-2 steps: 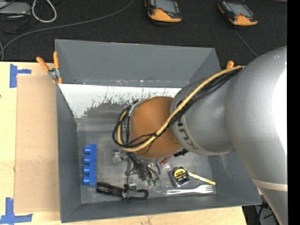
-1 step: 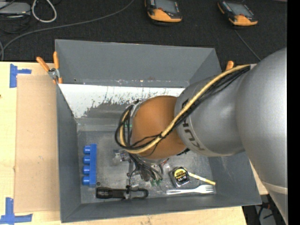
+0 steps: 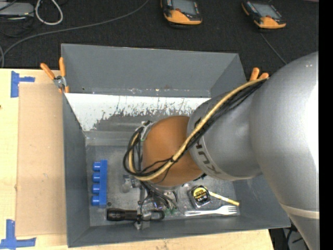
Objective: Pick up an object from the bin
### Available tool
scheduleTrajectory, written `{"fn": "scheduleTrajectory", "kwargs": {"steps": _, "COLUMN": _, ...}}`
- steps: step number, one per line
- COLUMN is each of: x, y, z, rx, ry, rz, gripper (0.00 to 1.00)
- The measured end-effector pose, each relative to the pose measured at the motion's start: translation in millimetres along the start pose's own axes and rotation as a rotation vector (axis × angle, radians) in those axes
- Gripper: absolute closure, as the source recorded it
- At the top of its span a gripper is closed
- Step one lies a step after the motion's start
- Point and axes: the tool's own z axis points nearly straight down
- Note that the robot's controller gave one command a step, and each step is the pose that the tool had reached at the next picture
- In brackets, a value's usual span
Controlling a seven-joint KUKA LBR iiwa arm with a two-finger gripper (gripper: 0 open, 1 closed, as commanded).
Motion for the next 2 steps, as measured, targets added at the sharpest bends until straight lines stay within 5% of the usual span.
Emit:
{"fn": "scheduleTrajectory", "kwargs": {"steps": 1, "x": -3.7, "y": 1.8, "z": 32.4, "rx": 0.001, "ry": -0.035, "rz": -0.126, "gripper": 0.00}}
{"fn": "scheduleTrajectory", "kwargs": {"steps": 2, "x": -0.1, "y": 18.4, "z": 36.7, "rx": -0.001, "ry": -0.010, "rz": 0.082, "gripper": 1.00}}
